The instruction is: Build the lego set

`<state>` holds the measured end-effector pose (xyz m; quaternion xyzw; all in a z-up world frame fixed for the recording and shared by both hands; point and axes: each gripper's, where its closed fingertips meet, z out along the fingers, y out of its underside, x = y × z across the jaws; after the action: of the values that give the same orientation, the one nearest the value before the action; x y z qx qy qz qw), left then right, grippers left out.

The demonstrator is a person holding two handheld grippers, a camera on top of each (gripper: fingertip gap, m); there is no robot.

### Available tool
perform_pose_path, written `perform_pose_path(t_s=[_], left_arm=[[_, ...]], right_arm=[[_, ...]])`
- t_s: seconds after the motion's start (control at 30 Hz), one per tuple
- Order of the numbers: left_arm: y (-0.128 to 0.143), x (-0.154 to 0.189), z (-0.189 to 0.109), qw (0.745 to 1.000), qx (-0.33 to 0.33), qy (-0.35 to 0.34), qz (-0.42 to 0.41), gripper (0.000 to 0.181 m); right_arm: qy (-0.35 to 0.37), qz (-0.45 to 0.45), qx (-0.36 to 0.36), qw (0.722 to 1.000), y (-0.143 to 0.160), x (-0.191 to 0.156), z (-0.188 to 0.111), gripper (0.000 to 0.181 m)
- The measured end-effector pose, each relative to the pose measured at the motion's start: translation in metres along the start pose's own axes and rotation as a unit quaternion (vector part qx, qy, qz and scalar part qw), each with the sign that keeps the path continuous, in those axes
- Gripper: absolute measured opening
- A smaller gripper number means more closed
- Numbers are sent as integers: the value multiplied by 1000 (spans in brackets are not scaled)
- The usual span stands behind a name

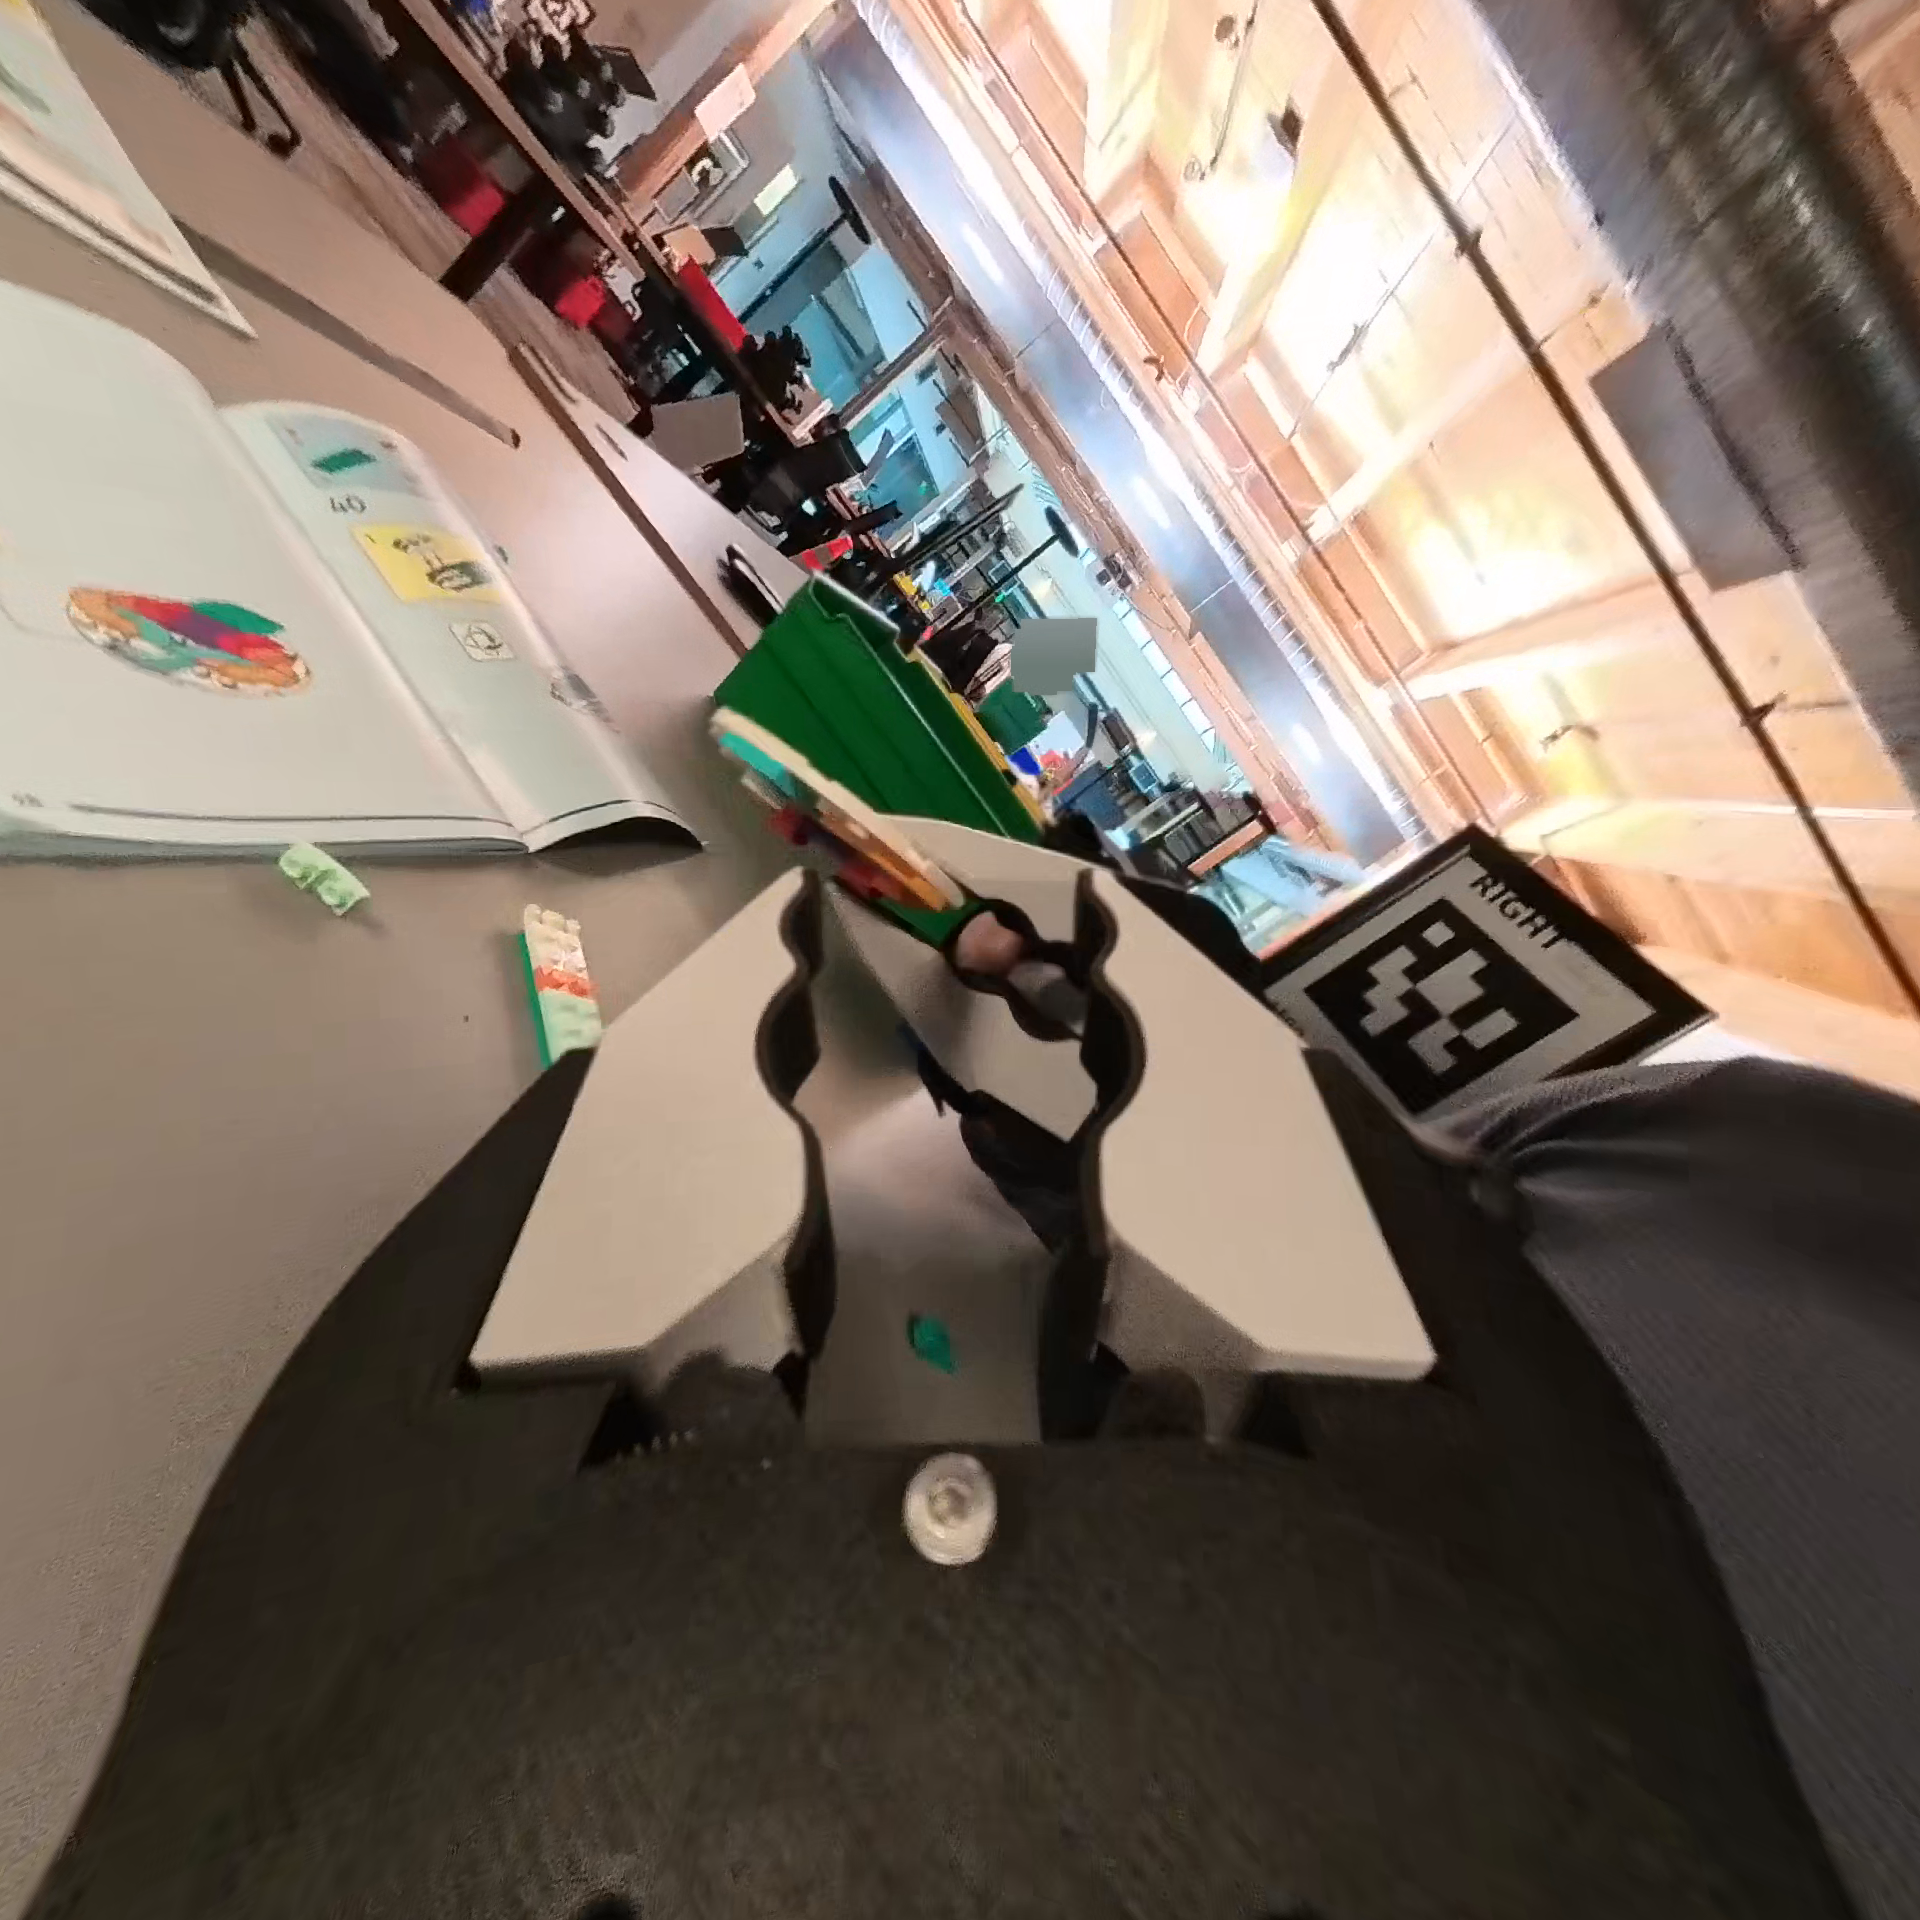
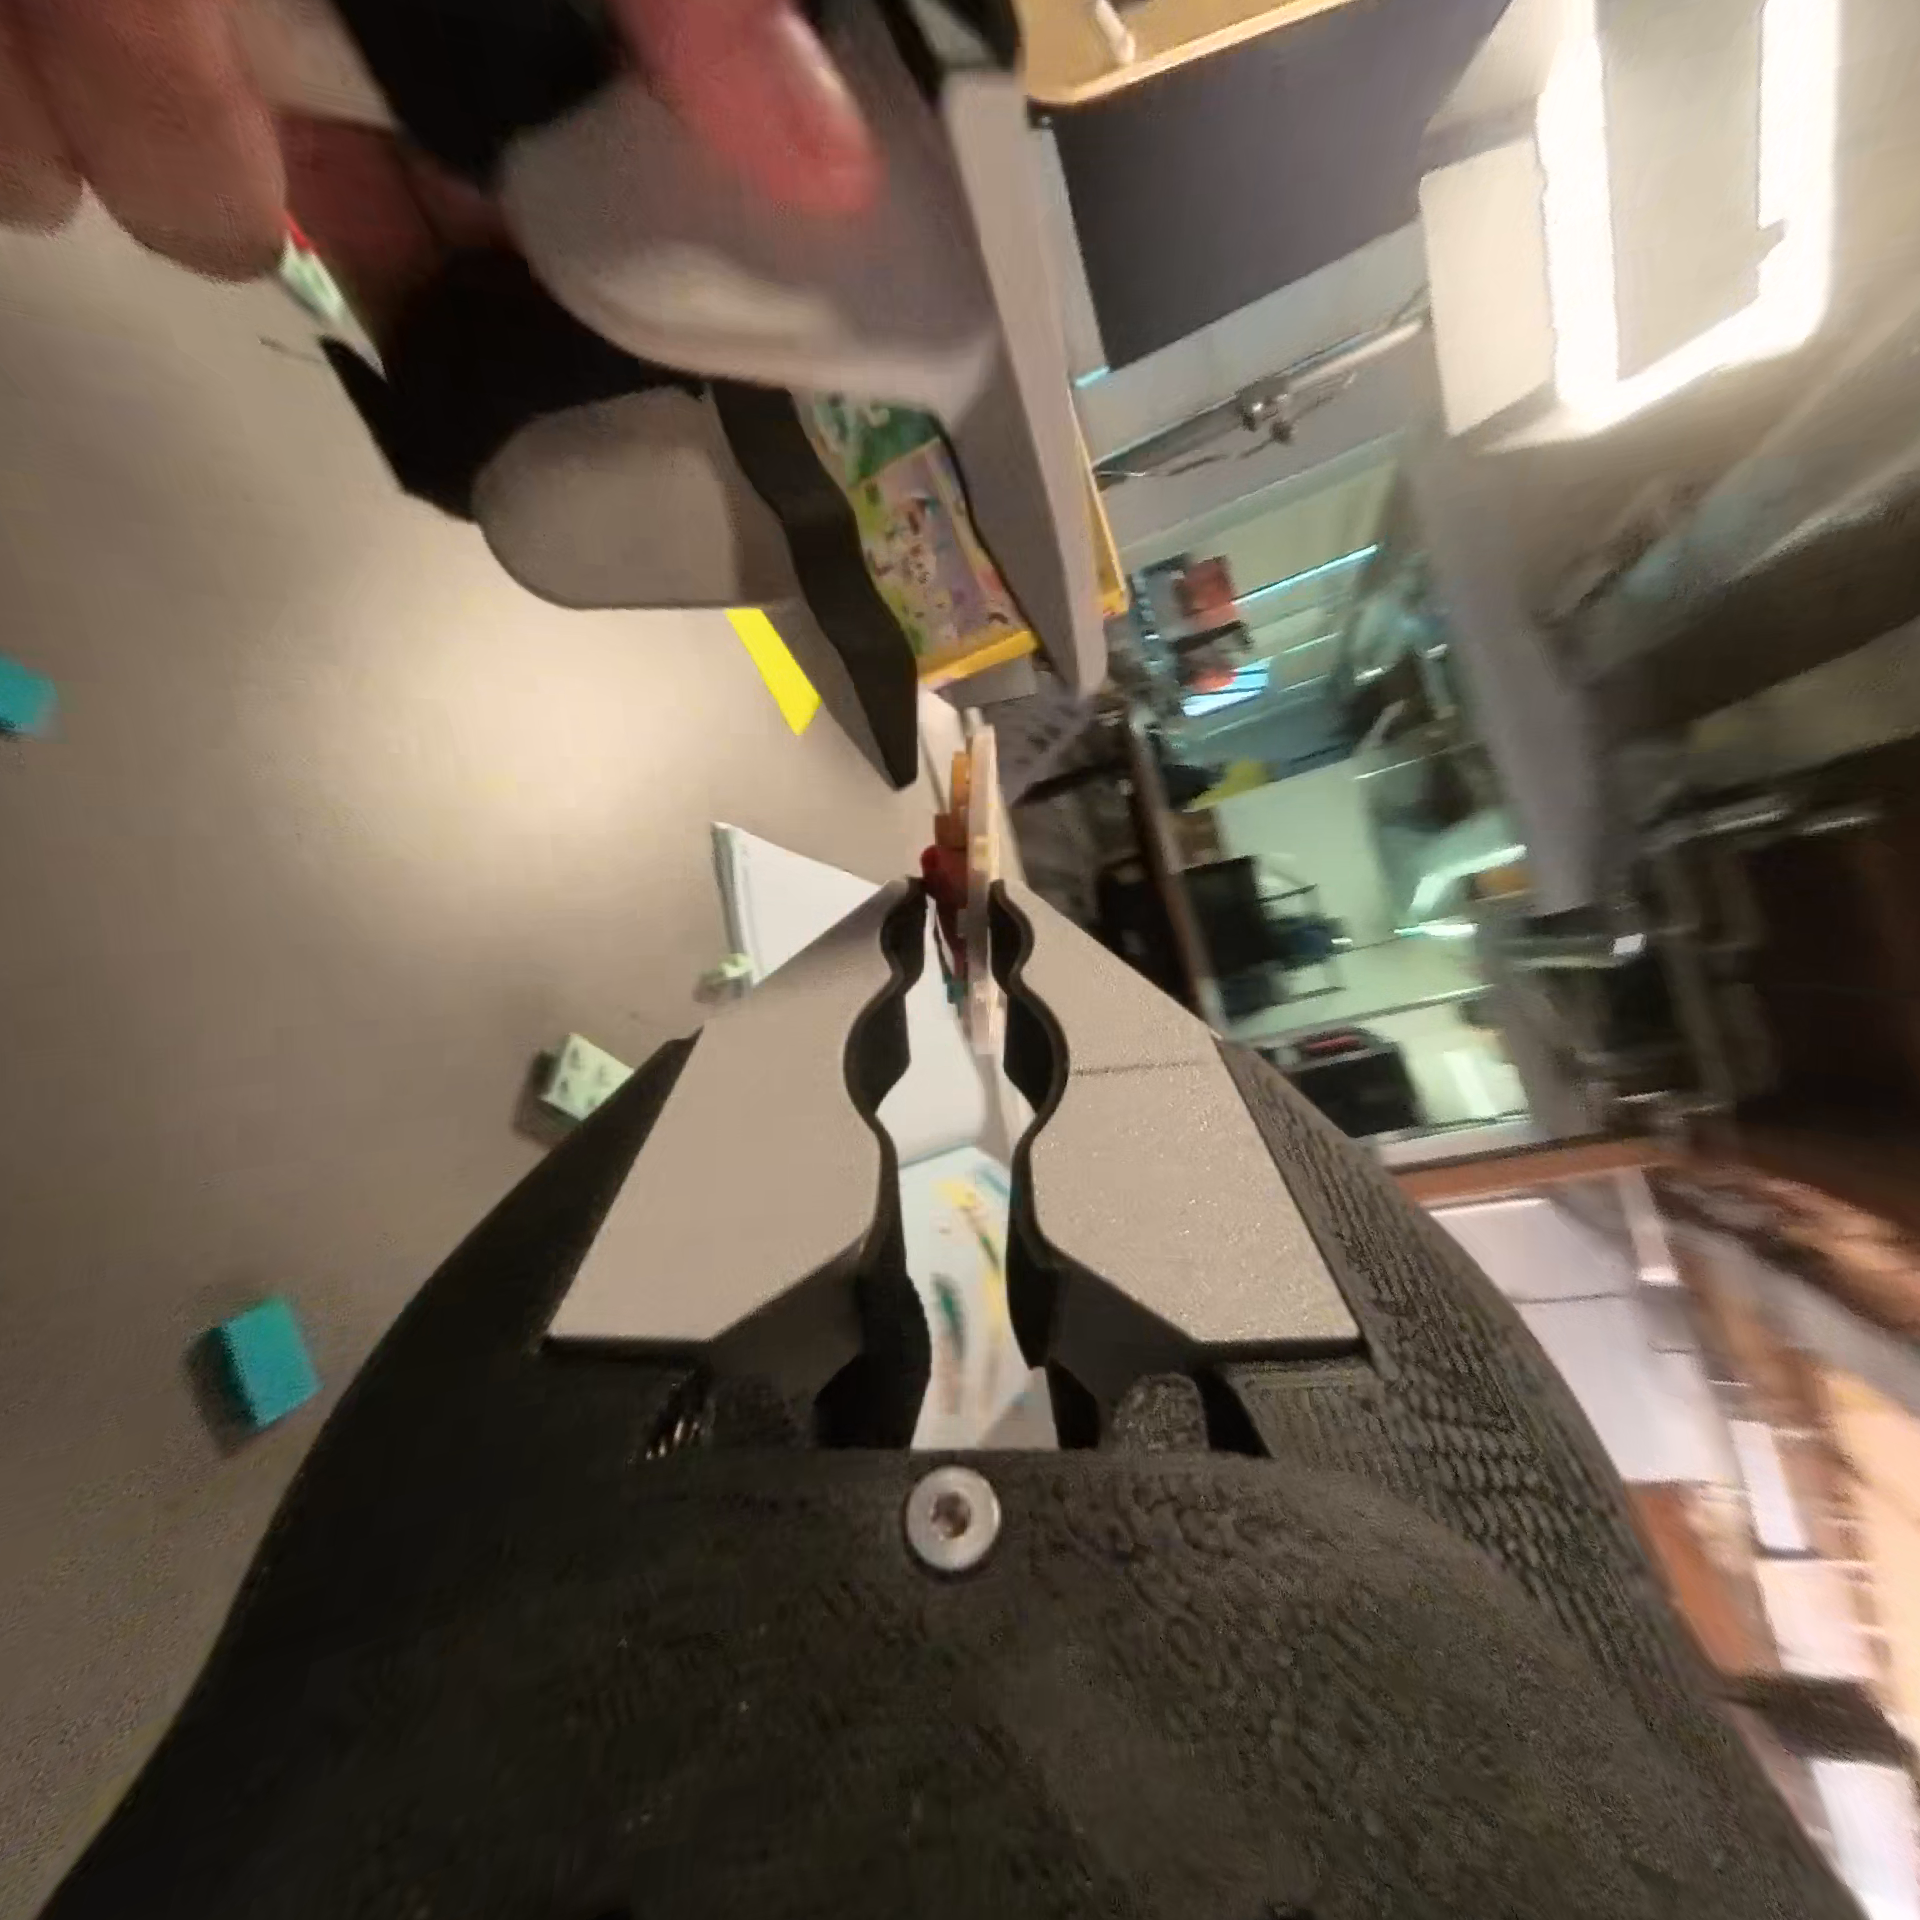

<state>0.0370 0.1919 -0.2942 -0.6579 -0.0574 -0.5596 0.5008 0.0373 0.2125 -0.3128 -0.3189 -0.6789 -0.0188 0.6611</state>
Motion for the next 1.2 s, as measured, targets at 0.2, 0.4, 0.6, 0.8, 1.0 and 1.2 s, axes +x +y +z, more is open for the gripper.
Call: perform_pose_path(t_s=[0.2, 0.4, 0.6, 0.8, 1.0, 1.2], left_arm=[[-1, -14, 1, 998, 23, 5, -52, 25], [3, -22, 5, 997, 44, -5, -57, 6], [15, -30, -4, 997, -62, -35, 20, 4], [56, -24, -7, 974, -215, -23, 70, 5], [82, -3, -5, 958, -273, 48, 70, 5], [69, 4, -3, 975, -213, 64, 7, 24]], right_arm=[[74, -145, -21, 986, -5, 2, 1, 10], [86, -172, -26, 981, -4, -9, 6, 15], [-97, 92, 44, 990, 15, -32, -9, 61], [-310, 502, 128, 797, 4, -11, -34, 45], [-521, 628, 89, 571, -18, -38, -52, 9], [-489, 736, 108, 455, -16, -28, -42, 7]])
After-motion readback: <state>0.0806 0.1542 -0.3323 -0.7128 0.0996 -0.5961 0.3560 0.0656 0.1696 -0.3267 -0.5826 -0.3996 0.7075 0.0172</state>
